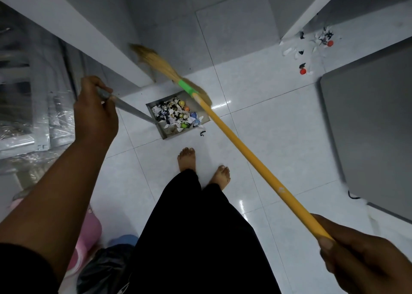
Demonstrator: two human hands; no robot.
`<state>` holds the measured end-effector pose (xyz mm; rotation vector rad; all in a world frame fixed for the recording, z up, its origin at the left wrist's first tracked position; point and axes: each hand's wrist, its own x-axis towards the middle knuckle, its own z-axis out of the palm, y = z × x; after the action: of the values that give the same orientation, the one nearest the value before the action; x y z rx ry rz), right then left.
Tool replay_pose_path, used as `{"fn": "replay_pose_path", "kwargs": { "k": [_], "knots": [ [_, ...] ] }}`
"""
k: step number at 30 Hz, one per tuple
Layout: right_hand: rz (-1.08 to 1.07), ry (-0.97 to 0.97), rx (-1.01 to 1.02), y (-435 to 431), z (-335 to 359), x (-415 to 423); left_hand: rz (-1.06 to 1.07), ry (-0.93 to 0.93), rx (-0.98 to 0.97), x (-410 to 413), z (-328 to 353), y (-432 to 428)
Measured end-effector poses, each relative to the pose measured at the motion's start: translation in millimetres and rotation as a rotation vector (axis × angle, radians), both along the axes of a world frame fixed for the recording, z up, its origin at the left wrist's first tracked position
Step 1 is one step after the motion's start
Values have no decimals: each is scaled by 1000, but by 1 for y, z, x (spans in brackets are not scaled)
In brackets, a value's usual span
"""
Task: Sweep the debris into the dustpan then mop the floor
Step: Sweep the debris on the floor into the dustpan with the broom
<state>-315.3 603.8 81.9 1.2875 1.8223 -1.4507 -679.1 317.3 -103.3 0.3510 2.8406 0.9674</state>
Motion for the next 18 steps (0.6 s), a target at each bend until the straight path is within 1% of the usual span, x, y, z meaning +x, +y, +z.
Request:
{"fn": "replay_pose_path", "kwargs": {
  "k": [2, 5, 9, 12, 14, 18],
  "knots": [
    [15, -8, 48, 8, 0, 4, 15, 11, 11, 2, 3, -7],
    [34, -16, 56, 18, -9, -2, 28, 40, 17, 6, 8, -21],
    [163, -7, 75, 18, -40, -21, 42, 26, 12, 13, 9, -39],
    [159, -42, -22, 4, -68, -36, 47, 22, -9, 22, 6, -43],
    [96, -53, -129, -9, -80, -43, 69, 29, -18, 25, 3, -43],
    [114, -43, -235, -26, -76, -37, 85, 39, -10, 24, 0, -46]
  ]
}}
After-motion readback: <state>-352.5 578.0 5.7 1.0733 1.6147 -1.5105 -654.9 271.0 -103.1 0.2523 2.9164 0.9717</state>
